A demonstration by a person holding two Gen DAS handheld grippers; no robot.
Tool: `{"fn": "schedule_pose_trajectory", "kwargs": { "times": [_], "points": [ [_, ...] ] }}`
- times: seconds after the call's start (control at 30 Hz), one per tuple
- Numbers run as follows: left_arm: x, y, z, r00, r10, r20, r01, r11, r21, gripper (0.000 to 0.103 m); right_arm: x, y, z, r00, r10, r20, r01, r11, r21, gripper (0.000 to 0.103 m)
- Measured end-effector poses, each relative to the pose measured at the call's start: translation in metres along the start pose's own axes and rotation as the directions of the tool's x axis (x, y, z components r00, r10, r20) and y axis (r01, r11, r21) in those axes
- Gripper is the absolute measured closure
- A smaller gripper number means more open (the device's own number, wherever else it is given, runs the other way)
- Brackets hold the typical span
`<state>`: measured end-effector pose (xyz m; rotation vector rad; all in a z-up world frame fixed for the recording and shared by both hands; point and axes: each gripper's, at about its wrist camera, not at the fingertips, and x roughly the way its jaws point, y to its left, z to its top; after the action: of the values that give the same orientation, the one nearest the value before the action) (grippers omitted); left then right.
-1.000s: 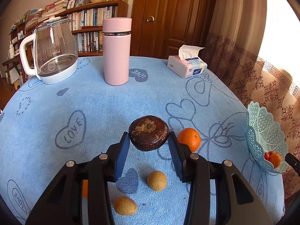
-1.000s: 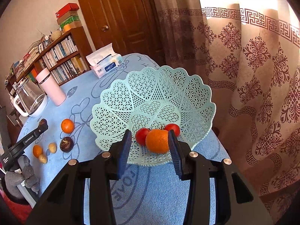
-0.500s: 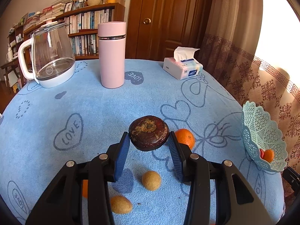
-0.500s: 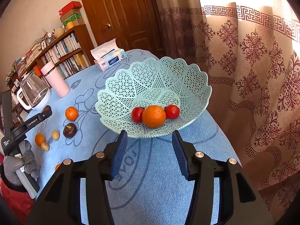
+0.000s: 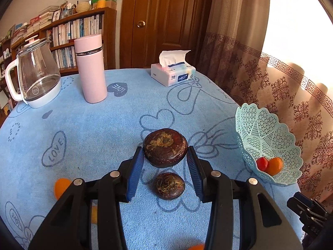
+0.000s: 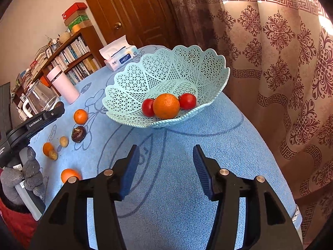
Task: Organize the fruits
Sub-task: 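Carry the dark brown fruit into the basket and open the left tool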
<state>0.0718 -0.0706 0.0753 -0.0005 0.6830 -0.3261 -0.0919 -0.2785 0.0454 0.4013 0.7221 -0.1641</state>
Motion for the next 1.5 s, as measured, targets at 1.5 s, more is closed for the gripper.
{"fn": "schedule_pose_trajectory", "kwargs": {
  "times": [1.5],
  "points": [
    [0.031,-0.096,0.006,0.988,-0.141,-0.063,0.149,0.980,0.129,0.034,0.010,0.007,-0.013,0.998,0.049,-0.043,-0.050,0.998,-0.027,0.044]
  ]
}}
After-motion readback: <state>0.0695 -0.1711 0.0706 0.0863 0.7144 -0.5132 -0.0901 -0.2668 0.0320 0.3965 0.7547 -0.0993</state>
